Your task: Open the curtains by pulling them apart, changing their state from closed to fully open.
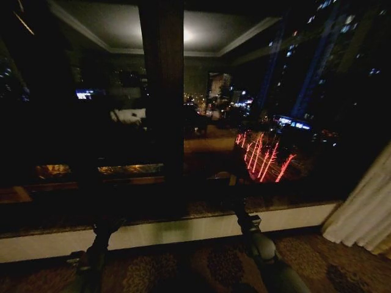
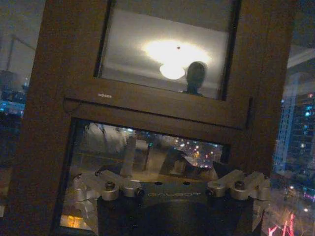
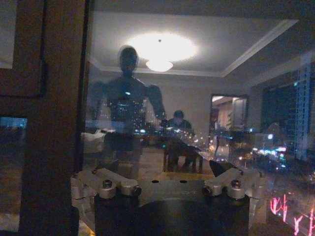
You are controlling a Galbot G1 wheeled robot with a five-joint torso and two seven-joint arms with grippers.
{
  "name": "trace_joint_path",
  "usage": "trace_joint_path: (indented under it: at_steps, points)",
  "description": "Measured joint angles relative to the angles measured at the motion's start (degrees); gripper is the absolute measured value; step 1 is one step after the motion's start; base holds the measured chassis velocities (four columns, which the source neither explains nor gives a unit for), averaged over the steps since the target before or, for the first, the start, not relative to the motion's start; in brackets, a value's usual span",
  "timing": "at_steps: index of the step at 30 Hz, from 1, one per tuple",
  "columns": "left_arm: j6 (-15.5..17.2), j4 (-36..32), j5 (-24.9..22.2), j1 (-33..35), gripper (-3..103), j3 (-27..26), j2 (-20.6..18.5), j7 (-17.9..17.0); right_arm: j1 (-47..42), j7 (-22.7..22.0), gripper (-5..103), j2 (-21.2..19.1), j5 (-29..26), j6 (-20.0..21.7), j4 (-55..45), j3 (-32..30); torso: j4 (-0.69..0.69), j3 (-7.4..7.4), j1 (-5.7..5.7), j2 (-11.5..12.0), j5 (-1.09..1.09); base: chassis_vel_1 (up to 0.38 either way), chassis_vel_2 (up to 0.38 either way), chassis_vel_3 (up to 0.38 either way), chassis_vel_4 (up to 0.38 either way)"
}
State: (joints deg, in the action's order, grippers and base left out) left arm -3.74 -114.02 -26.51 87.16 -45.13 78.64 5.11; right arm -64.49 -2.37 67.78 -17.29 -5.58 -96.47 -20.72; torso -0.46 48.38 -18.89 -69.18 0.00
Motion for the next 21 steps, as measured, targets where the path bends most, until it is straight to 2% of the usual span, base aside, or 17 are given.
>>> trace_joint_path:
  at_steps: [8,18,21]
  points:
    - [0.00,0.00,0.00,0.00,100,0.02,0.01,0.01,0.00,0.00,100,-0.01,0.00,0.00,0.00,-0.01,0.00,0.00,0.00,0.00,0.01,0.176,-0.197,-0.175,0.224]
    - [0.00,0.01,0.00,0.02,100,0.02,0.01,0.00,0.00,0.00,100,-0.01,0.00,0.00,0.00,-0.01,0.02,-0.02,0.04,-0.02,-0.04,0.313,-0.291,-0.311,0.304]
    - [0.00,0.00,0.00,0.01,100,0.02,0.01,0.00,0.00,0.00,100,-0.01,0.00,0.00,0.00,-0.01,0.00,-0.02,0.04,-0.03,0.03,0.386,-0.336,-0.404,0.362]
